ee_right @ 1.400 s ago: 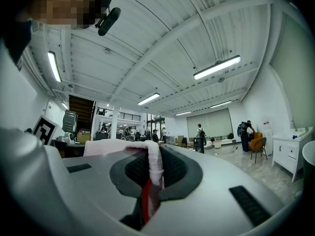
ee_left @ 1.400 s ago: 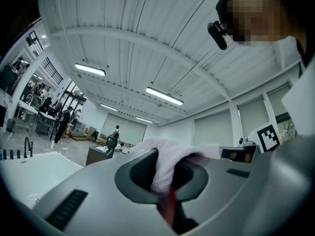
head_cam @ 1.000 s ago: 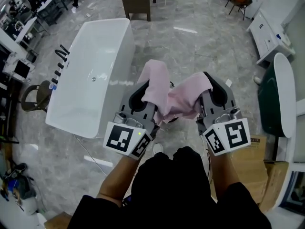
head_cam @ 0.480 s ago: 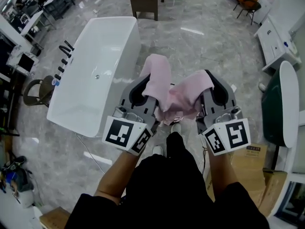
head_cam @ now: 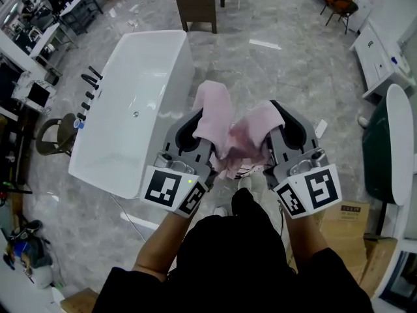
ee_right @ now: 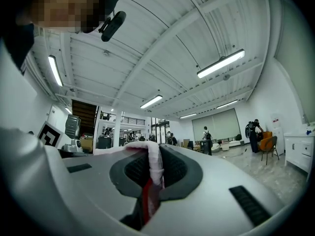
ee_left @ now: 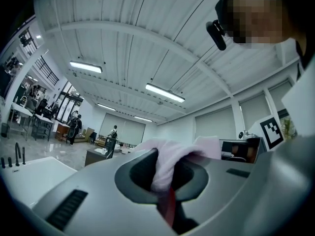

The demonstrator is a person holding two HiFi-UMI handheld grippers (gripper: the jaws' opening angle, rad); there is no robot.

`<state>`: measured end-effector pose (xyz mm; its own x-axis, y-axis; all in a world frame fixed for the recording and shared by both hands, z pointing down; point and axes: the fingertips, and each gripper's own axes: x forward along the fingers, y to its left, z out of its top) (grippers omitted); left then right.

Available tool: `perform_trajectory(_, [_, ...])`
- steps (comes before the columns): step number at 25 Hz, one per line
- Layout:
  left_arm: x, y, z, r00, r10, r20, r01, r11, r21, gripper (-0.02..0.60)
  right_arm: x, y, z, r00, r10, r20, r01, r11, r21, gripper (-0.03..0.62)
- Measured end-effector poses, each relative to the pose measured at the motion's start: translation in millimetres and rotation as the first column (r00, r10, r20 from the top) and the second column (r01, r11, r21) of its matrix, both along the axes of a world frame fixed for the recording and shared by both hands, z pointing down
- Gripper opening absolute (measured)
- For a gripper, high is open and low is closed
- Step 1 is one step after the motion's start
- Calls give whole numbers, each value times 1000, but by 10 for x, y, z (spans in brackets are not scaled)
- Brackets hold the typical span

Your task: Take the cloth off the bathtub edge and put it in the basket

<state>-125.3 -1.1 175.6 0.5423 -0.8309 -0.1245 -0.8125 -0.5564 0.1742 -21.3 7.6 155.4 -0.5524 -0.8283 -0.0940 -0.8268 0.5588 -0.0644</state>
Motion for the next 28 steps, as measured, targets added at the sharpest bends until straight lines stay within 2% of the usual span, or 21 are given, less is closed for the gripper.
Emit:
perform_trajectory(7, [42, -250, 146, 1000, 13, -1, -13, 999, -35, 34, 14, -212, 153, 1000, 7, -6, -7, 999, -34, 37])
perform_trajectory(12, [198, -387, 324, 1000, 28, 9, -27, 997, -67, 34, 146, -354, 319, 1000, 15, -16, -17, 997, -70, 37])
perform_trajectory(18, [227, -443, 621, 1000, 10, 15, -7, 990, -139, 34, 176, -418, 553, 999, -2, -51, -4, 993, -115, 37])
perform_trajectory(21, [247, -498, 779, 999, -3, 53, 12, 988, -157, 34, 212, -487, 734, 998, -5, -68, -5, 990, -143, 37])
perform_trajectory(28, [343, -591, 1258, 995, -5, 102, 31, 968, -251, 34, 306, -599, 1130, 996, 0, -87, -19, 974, -224, 37])
